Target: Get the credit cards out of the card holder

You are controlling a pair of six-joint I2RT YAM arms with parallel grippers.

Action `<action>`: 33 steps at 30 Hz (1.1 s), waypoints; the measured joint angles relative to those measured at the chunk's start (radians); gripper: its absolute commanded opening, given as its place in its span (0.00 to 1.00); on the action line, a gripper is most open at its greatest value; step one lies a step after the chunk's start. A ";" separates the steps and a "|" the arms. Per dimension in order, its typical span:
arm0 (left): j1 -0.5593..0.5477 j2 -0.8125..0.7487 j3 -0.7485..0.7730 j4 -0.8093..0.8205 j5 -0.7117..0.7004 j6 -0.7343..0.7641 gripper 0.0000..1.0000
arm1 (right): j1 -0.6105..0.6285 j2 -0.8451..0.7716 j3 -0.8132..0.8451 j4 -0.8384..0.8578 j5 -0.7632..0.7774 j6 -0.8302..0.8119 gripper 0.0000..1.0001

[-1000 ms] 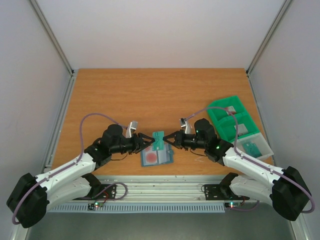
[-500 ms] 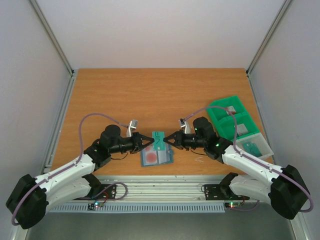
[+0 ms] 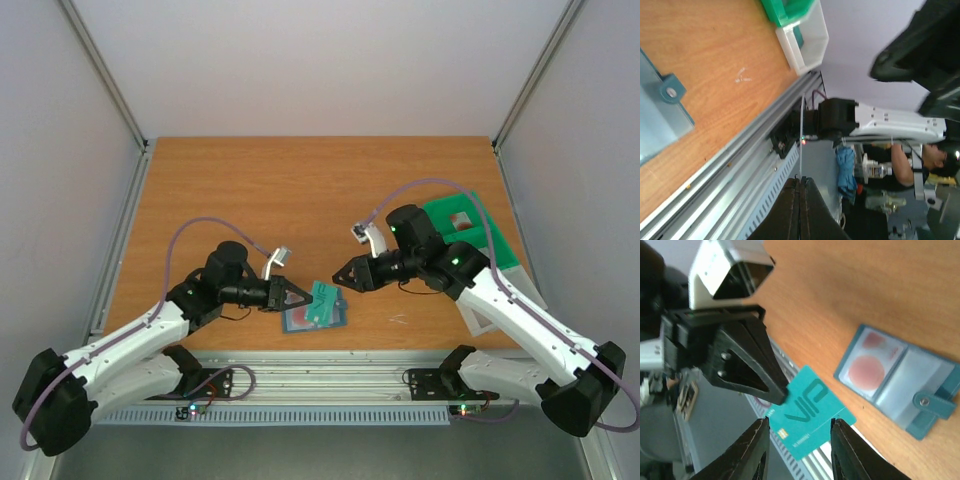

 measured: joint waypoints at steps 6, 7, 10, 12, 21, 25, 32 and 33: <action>-0.019 0.003 0.007 -0.051 0.100 0.056 0.00 | 0.000 0.075 0.005 -0.108 -0.102 -0.101 0.33; -0.022 0.003 0.007 -0.053 0.110 0.060 0.00 | 0.000 0.087 0.007 -0.117 -0.113 -0.109 0.33; -0.027 0.000 0.007 -0.053 0.141 0.067 0.01 | 0.000 0.111 0.008 -0.132 -0.151 -0.132 0.34; -0.029 -0.005 0.007 -0.053 0.153 0.070 0.00 | 0.001 0.116 0.008 -0.134 -0.176 -0.143 0.35; -0.038 -0.056 0.007 -0.050 0.180 0.073 0.00 | 0.047 0.167 0.011 -0.136 -0.235 -0.167 0.31; -0.038 -0.064 0.007 -0.044 0.187 0.073 0.00 | 0.052 0.170 0.011 -0.135 -0.248 -0.179 0.13; -0.038 -0.031 0.006 -0.054 0.187 0.076 0.27 | 0.051 0.142 0.001 -0.116 -0.280 -0.180 0.01; -0.038 -0.026 0.007 -0.053 0.182 0.076 0.39 | 0.051 0.131 -0.008 -0.104 -0.286 -0.172 0.01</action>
